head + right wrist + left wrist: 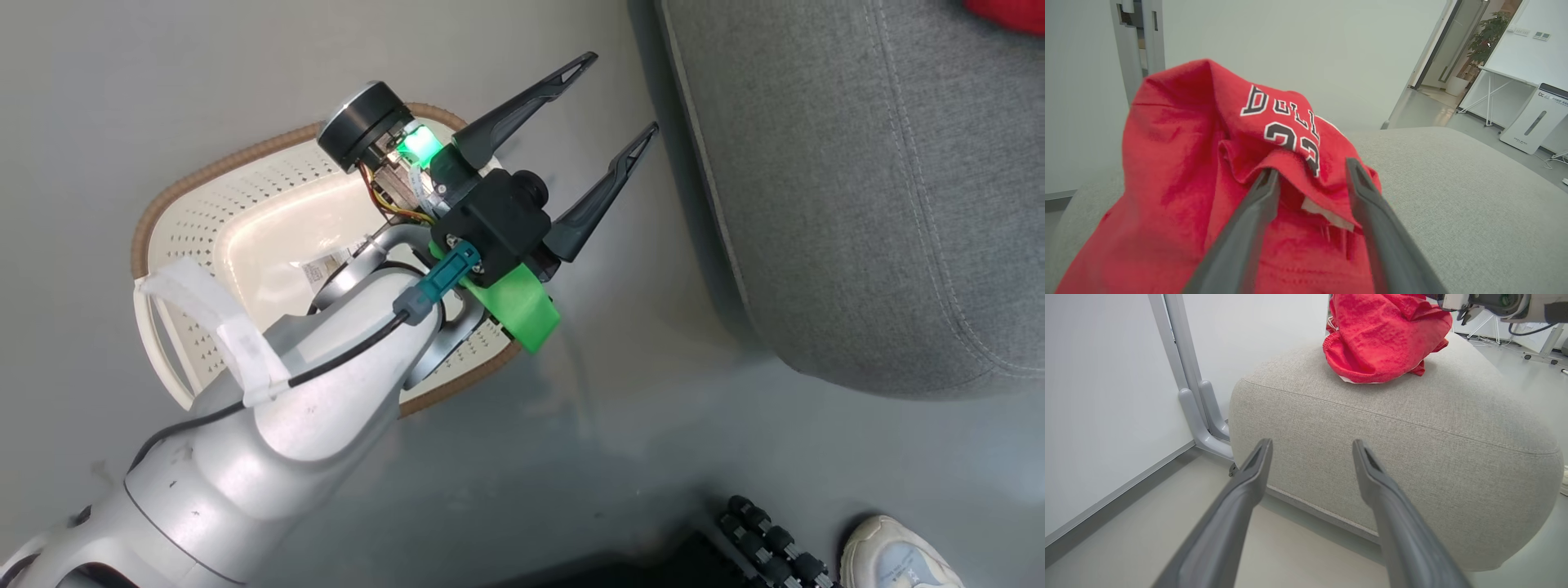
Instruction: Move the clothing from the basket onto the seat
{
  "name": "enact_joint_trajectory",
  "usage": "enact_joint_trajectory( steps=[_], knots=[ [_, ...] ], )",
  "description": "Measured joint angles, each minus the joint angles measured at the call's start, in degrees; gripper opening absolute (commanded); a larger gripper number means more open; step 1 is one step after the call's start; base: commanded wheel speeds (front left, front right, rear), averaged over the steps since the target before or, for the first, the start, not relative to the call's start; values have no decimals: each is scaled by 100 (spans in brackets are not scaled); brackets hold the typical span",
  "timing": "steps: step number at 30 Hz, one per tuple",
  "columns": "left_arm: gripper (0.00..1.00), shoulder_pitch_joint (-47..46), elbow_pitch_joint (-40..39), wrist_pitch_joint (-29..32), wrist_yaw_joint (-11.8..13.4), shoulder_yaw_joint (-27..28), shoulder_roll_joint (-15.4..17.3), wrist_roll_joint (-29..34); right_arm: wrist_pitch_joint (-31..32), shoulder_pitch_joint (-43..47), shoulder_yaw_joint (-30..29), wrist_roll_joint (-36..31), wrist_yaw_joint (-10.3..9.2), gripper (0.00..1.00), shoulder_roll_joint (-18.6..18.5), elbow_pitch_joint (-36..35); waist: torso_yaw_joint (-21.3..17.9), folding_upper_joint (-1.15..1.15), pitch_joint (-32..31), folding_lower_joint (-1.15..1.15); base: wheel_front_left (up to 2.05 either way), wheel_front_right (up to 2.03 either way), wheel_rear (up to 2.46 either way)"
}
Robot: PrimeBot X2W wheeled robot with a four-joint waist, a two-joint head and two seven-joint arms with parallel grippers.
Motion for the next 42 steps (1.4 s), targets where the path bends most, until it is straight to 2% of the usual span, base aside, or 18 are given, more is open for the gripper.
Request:
enact_joint_trajectory(
  steps=[6,11,23,34,42],
  knots=[
    [100,179,127,-101,49,-24,-75,-88,0,714,57,32,0,100,165,-543,-5,0,-355,0,0,0,0],
    [100,374,241,-183,110,12,-125,-209,0,1490,224,154,0,100,363,-1290,4,0,-724,0,0,0,0],
    [100,990,399,-277,289,308,-180,-458,0,2751,1299,241,0,100,917,-2796,183,0,-1595,0,0,0,0],
    [100,1740,220,-293,408,1141,-238,-555,0,3420,2176,280,0,100,1340,-3237,743,0,-2138,0,0,0,0],
    [100,2404,170,-293,421,1984,-265,-489,-1,3821,2297,263,0,100,1493,-3244,1145,0,-2560,0,0,0,0]
  ],
)
